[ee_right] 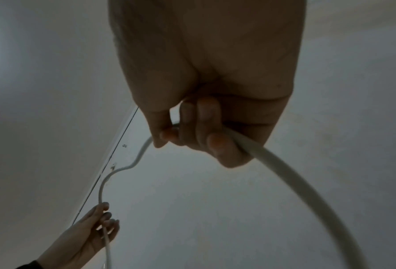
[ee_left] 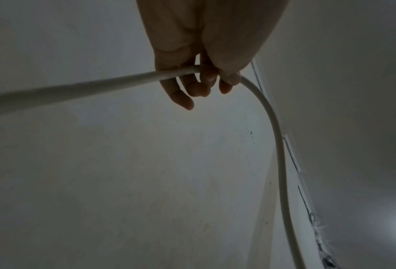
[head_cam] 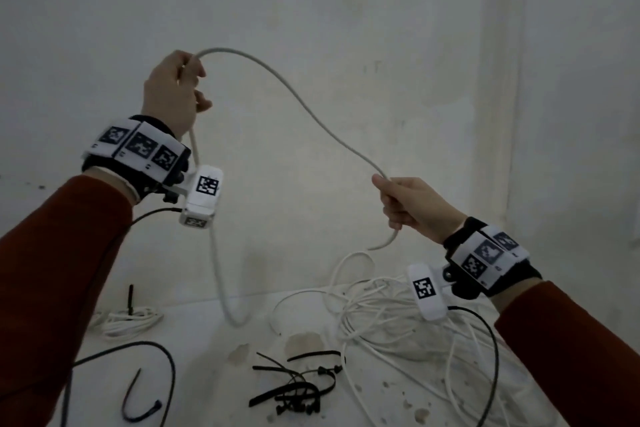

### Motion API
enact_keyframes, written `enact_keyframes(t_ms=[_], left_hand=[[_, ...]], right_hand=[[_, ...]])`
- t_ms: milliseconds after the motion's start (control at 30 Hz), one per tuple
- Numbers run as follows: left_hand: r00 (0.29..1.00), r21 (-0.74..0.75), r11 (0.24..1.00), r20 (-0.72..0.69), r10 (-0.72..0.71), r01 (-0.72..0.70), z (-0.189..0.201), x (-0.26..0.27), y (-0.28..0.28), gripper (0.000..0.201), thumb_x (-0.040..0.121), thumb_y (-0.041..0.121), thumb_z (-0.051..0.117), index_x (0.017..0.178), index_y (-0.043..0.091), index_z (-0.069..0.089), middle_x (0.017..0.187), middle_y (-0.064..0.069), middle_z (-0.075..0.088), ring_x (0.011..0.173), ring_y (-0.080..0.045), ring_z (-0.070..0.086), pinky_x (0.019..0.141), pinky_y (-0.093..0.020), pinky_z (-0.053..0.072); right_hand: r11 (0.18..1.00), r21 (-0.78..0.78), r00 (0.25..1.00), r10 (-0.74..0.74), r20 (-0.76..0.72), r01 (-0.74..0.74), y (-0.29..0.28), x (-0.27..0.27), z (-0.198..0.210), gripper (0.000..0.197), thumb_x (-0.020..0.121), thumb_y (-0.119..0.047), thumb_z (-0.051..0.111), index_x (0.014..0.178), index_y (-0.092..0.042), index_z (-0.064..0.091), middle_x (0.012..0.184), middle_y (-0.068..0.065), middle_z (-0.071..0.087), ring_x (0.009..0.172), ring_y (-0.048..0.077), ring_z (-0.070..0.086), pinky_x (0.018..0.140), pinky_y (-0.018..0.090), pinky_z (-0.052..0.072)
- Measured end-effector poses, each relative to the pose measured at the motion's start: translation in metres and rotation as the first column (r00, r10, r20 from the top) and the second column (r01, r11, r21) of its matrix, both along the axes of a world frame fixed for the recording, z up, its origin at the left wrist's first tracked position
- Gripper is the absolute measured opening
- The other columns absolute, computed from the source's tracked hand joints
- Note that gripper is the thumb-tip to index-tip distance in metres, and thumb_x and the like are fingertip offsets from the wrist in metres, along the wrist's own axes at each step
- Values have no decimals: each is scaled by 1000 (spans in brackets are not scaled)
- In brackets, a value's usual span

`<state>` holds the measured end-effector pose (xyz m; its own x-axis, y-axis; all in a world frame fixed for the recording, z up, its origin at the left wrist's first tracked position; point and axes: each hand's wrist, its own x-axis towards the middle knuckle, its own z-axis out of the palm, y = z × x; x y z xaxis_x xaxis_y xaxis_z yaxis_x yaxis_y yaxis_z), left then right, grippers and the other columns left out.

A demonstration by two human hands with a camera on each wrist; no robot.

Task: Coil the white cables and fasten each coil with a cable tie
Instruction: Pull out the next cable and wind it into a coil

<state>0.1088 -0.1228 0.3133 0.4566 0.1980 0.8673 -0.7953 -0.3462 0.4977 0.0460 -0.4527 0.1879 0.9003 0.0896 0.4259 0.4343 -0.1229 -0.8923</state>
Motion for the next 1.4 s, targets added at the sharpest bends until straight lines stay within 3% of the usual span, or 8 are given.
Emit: enact_keyframes(t_ms=[300, 500, 667, 867, 967, 1100, 1267, 1400], left_hand=[[894, 237, 863, 153, 421, -447, 4, -8, 49, 28, 102, 24, 36, 105, 12, 61, 65, 8, 42, 49, 10, 42, 48, -10, 32], [896, 403, 813, 44, 441, -420, -38, -4, 61, 26, 99, 6, 35, 108, 9, 59, 96, -13, 59, 77, -26, 54, 74, -33, 46], [922, 564, 741, 105, 373, -364, -64, -8, 59, 36, 96, -2, 36, 123, 11, 55, 95, -8, 59, 73, -20, 48, 65, -28, 31], [896, 702, 562, 287, 339, -438, -110, -20, 65, 40, 99, 39, 34, 103, 12, 63, 78, -12, 62, 67, -31, 58, 58, -38, 47], [886, 793, 395, 419, 200, -464, -135, -33, 59, 37, 99, 44, 25, 95, 22, 56, 68, -5, 56, 57, -27, 52, 47, -31, 38], [874, 823, 309, 483, 59, -476, -152, -51, 46, 32, 101, 37, 24, 95, 25, 53, 66, 1, 53, 58, -21, 44, 54, -26, 26], [862, 822, 319, 506, -25, -473, -160, -67, 36, 25, 101, 32, 28, 96, 26, 52, 67, 1, 54, 64, -18, 38, 49, -30, 33], [847, 806, 276, 526, 73, -524, -155, -71, 42, 13, 92, 23, 41, 98, 24, 52, 70, -1, 56, 60, -24, 48, 51, -31, 32]], right_hand=[[963, 122, 966, 248, -68, -239, -21, -10, -8, 55, 90, -56, 44, 53, -16, 34, 41, -2, 21, 38, 17, 29, 56, 29, 45], [470, 576, 680, 700, 218, -669, -28, -15, -8, 23, 90, -13, 38, 96, -4, 58, 59, 2, 39, 53, 15, 32, 54, 28, 36], [247, 557, 496, 793, 354, -793, -19, -22, 6, 40, 107, -34, 25, 139, -17, 39, 61, 2, 32, 55, 15, 29, 55, 27, 30], [109, 765, 716, 454, 530, -635, -2, -44, 18, 23, 98, -10, 41, 101, 1, 61, 61, 2, 46, 52, 15, 39, 52, 25, 40], [188, 814, 831, 224, 510, -550, 14, -45, 26, 15, 90, -9, 50, 98, -2, 62, 68, 1, 61, 53, 12, 53, 58, 24, 51], [551, 765, 899, -59, 435, -334, 33, -26, 20, 12, 97, -5, 46, 95, -6, 58, 80, 3, 72, 65, 12, 66, 70, 26, 56], [944, 269, 782, -313, 540, 192, 49, 9, -8, 21, 96, 5, 45, 85, -11, 53, 86, 15, 68, 67, 14, 67, 68, 24, 54], [761, -519, 836, -54, 546, 389, 57, 7, -28, 13, 99, -7, 41, 94, -12, 53, 91, -1, 70, 70, 14, 64, 70, 28, 51]])
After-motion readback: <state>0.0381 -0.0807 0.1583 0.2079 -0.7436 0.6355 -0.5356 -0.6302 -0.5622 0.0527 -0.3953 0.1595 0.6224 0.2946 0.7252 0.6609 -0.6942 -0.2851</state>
